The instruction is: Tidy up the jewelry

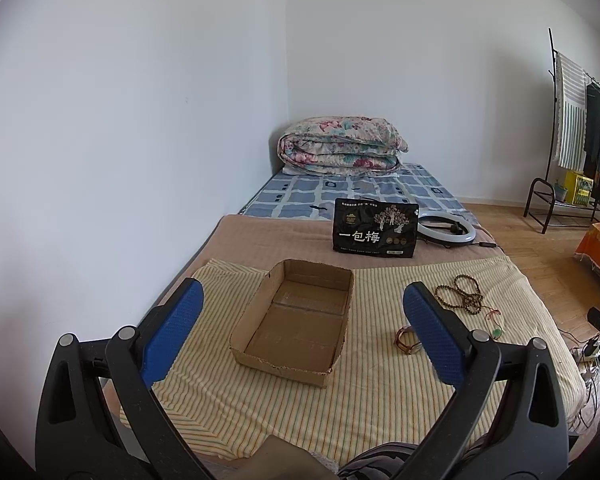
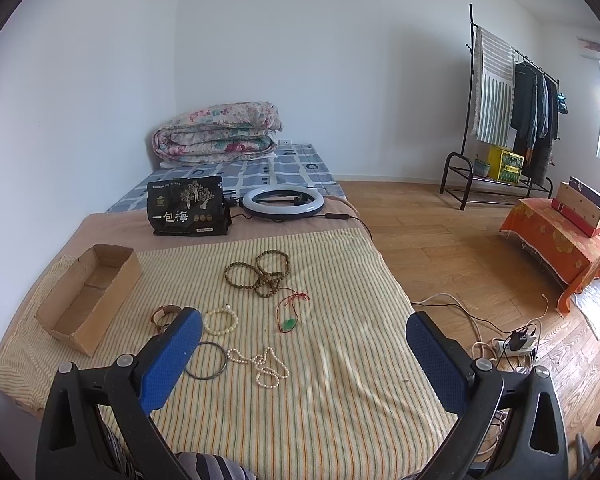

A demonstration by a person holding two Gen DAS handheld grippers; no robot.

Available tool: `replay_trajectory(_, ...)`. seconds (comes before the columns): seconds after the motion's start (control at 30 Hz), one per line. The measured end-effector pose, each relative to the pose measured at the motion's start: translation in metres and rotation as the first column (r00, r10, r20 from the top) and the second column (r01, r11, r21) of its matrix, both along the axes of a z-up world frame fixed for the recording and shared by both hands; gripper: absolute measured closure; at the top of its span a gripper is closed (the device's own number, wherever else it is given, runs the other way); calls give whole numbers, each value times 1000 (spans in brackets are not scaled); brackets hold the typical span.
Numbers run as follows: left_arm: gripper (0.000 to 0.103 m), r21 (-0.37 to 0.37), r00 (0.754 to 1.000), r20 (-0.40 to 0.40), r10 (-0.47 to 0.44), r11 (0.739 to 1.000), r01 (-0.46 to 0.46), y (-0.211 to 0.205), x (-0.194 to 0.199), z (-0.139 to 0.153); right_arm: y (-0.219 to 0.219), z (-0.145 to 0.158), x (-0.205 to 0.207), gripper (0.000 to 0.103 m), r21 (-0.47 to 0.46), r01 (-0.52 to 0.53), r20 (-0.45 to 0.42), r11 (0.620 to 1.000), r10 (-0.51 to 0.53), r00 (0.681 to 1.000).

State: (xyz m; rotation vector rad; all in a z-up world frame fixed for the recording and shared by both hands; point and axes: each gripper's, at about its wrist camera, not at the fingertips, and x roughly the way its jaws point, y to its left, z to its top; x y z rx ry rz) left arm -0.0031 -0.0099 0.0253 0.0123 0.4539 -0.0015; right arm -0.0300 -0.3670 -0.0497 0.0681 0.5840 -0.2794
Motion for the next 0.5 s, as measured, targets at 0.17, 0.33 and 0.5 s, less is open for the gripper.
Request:
replay_trajectory(0.17, 1, 0, 1000, -1, -1, 1000, 1, -1, -1, 0, 0, -3, 0, 0, 1, 1, -5, 1000, -1, 1000)
replay_trajectory(0.33, 1, 1, 1000, -8, -8, 1000, 8, -7, 0, 7, -2, -5, 1, 0, 1, 5, -12, 1000, -5, 1000)
replay_trajectory(0.5, 1, -2, 999, -23, -24, 1000, 24, -12, 5, 2, -7, -11, 5, 0, 16, 6, -21, 1000, -6, 1000)
